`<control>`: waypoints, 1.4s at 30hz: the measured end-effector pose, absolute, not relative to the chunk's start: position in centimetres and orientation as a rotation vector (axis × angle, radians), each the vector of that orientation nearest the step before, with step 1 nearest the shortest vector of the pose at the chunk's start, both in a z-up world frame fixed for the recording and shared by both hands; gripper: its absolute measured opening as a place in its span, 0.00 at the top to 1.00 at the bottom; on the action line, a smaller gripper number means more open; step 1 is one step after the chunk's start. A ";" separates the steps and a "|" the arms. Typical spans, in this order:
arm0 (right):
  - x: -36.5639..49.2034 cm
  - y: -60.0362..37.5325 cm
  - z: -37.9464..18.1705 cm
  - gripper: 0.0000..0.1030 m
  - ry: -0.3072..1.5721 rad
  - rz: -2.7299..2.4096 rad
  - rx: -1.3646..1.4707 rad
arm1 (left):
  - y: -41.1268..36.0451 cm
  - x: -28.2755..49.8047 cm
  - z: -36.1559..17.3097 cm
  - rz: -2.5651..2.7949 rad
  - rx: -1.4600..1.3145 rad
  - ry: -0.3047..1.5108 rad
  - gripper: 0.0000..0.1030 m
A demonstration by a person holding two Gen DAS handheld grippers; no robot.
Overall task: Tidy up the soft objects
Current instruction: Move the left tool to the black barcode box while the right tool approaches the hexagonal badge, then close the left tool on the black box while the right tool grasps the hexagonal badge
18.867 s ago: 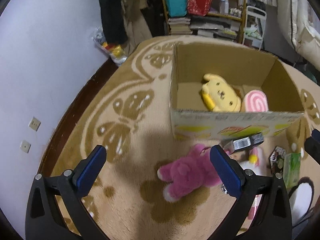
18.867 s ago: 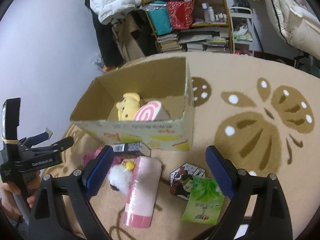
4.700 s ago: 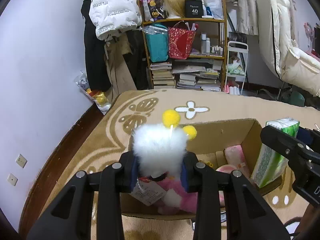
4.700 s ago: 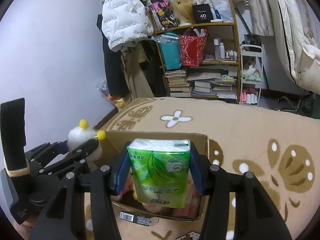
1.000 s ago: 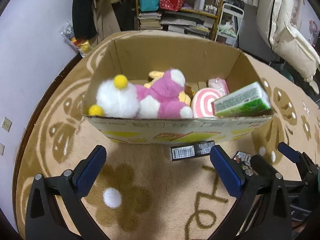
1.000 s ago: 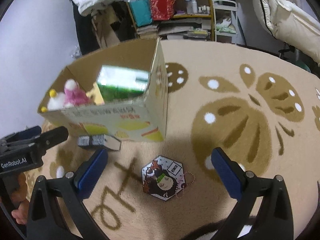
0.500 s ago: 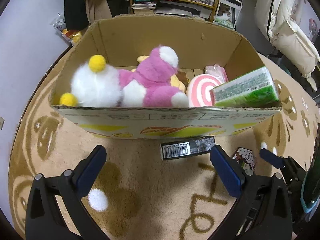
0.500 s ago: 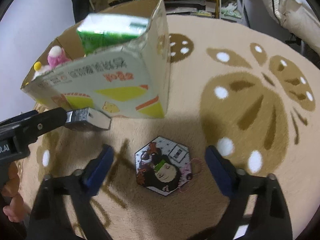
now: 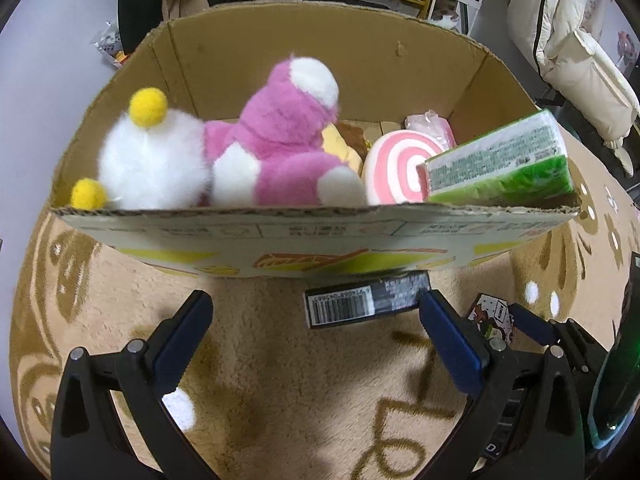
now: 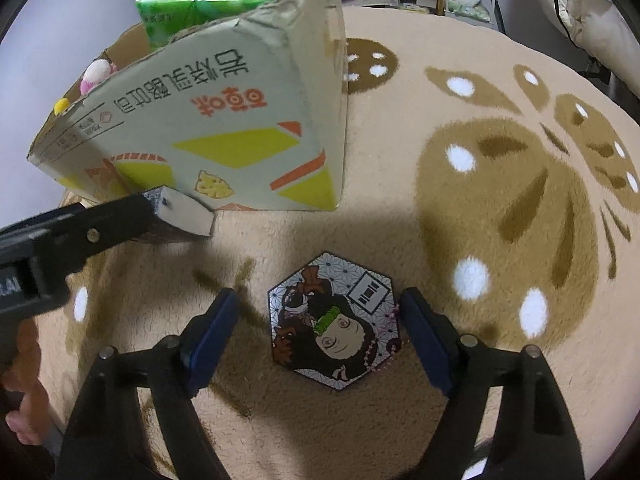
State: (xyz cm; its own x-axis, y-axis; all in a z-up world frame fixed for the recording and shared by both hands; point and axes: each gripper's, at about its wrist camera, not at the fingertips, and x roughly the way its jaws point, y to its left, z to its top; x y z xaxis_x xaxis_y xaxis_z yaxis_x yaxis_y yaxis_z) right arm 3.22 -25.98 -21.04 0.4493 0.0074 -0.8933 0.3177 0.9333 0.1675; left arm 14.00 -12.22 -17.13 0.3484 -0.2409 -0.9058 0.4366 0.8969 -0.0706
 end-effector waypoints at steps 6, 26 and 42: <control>3.4 -26.0 -21.4 0.16 1.101 -0.197 0.317 | -12.4 13.9 -17.3 -0.424 0.194 1.127 0.01; 4.1 -26.2 -21.7 0.15 1.099 -0.192 0.335 | -13.8 13.5 -17.8 -0.426 0.207 1.130 0.01; 4.2 -26.4 -21.7 0.16 1.093 -0.188 0.330 | -14.3 13.4 -19.4 -0.387 0.195 1.162 0.39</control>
State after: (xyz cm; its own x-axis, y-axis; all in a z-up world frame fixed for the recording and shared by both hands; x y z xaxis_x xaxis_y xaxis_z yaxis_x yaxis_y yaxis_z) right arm 4.22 -26.40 -21.72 0.4504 0.0127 -0.8927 0.3097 0.9356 0.1695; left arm 13.45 -14.34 -19.37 0.3412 -0.1953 -0.9195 0.3945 0.9176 -0.0485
